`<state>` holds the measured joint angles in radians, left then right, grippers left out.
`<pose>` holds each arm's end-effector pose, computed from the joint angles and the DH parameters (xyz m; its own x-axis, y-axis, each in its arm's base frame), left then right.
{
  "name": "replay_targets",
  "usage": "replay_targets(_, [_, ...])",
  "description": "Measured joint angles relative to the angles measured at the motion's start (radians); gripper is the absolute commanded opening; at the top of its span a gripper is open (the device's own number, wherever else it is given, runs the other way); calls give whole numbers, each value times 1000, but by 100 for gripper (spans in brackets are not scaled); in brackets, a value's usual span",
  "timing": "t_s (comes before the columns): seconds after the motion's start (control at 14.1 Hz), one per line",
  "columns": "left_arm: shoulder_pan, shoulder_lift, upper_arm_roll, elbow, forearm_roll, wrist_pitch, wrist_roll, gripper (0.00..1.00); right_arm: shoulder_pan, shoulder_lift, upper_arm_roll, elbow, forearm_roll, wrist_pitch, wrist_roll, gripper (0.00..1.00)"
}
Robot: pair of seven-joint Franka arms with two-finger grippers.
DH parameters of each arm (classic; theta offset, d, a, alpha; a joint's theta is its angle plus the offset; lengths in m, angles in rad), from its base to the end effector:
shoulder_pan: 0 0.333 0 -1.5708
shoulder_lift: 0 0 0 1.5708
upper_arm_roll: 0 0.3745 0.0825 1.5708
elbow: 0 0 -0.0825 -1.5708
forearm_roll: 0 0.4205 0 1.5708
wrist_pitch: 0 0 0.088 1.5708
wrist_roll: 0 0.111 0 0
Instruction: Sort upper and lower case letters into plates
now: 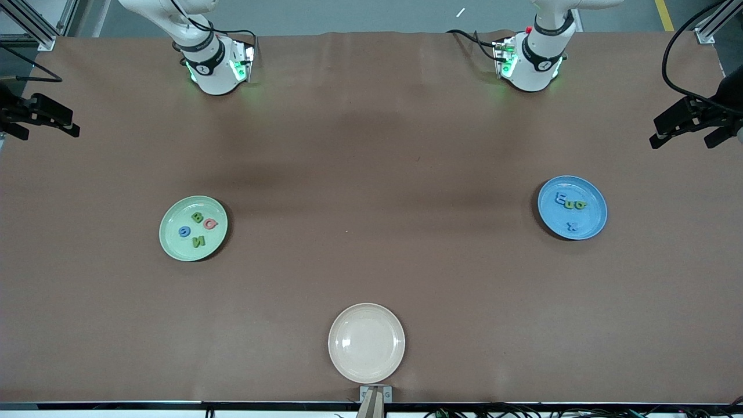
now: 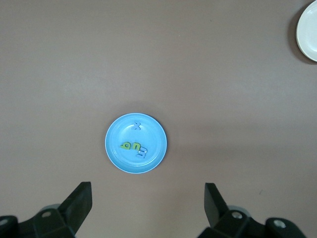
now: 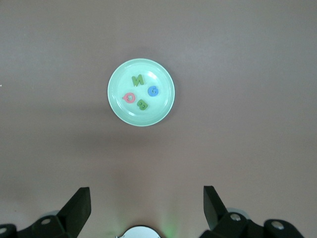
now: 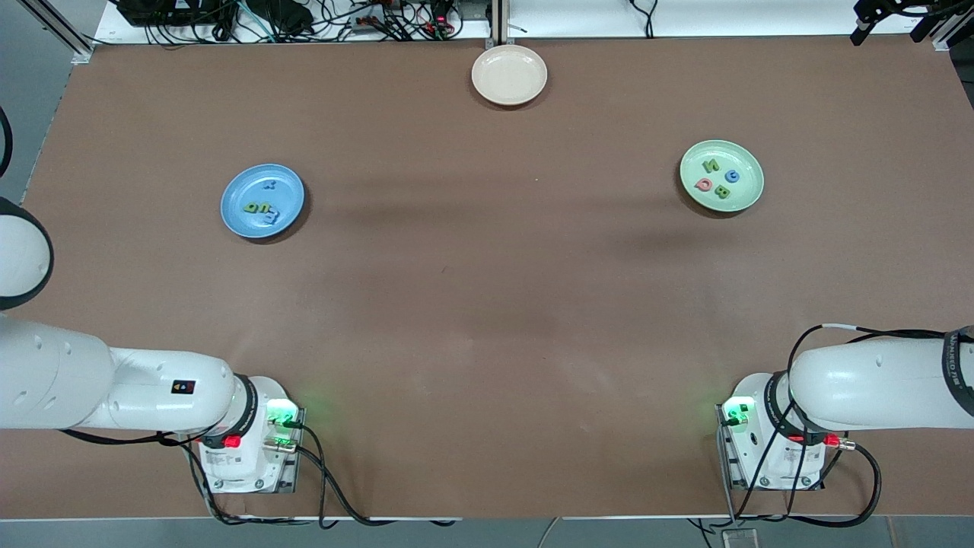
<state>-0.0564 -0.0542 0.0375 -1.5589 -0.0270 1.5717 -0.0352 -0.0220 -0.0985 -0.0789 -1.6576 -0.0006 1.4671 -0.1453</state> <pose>0.5713 -0.0130 0.7167 0.9977 0.0164 0.0659 0.0144 -0.9994 0.0313 0.5393 -0.0572 0.6824 0.9949 0.0458 -0.0902 0.0442 -0.9988 -0.0204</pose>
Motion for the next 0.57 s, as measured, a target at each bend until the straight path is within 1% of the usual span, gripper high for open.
replay_targets(0.35, [0, 0, 0, 0, 0, 0, 0, 100, 0, -4, -1, 0, 2, -9, 0, 100])
replay_targets(0.57, [0, 0, 0, 0, 0, 0, 0, 100, 0, -4, 0, 1, 28, 2, 0, 100])
